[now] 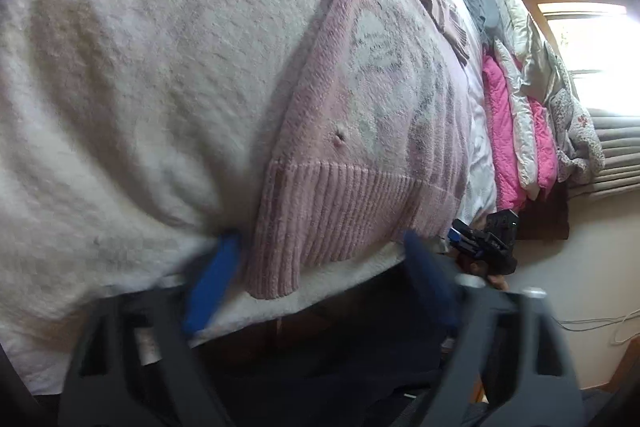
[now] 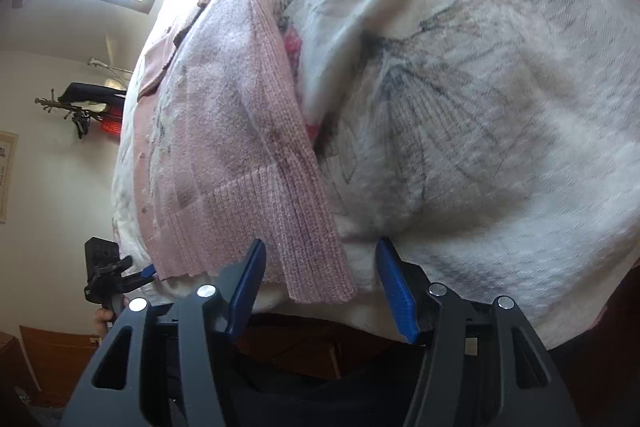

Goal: Fold small clothes
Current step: 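Move both grippers to the ribbed sweater hem and close on it, then fold the hem up over the crossed sleeves with both grippers and open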

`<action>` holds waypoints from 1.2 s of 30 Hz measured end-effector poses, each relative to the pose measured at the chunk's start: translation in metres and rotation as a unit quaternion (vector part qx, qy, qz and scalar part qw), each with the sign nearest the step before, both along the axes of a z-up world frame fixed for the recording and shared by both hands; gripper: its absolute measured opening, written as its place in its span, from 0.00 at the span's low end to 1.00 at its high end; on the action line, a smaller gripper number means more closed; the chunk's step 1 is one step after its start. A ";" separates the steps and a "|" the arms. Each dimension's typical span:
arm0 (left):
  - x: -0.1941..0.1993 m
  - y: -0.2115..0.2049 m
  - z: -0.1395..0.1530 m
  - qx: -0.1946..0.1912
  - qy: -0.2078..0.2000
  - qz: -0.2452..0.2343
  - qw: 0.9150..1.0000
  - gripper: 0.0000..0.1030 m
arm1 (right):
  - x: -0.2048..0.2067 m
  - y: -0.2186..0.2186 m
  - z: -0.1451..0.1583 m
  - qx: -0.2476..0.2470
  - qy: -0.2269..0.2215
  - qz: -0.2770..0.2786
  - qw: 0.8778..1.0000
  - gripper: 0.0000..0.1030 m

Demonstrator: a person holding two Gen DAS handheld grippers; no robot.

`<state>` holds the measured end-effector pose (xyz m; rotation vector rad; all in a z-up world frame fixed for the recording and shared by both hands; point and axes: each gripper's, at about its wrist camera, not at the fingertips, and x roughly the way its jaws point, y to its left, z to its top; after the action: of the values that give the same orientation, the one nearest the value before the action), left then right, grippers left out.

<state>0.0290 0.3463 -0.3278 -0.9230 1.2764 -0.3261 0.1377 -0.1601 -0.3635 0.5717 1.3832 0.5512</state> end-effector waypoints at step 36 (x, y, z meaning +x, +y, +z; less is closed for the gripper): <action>0.075 0.053 0.085 -0.155 -0.073 0.122 0.978 0.07 | 0.112 0.000 0.120 0.191 -0.068 -0.065 0.977 0.09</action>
<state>0.1042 0.3997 -0.2431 -1.2840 0.9791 -0.3977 0.2495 -0.1600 -0.2437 0.9098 1.1066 0.7428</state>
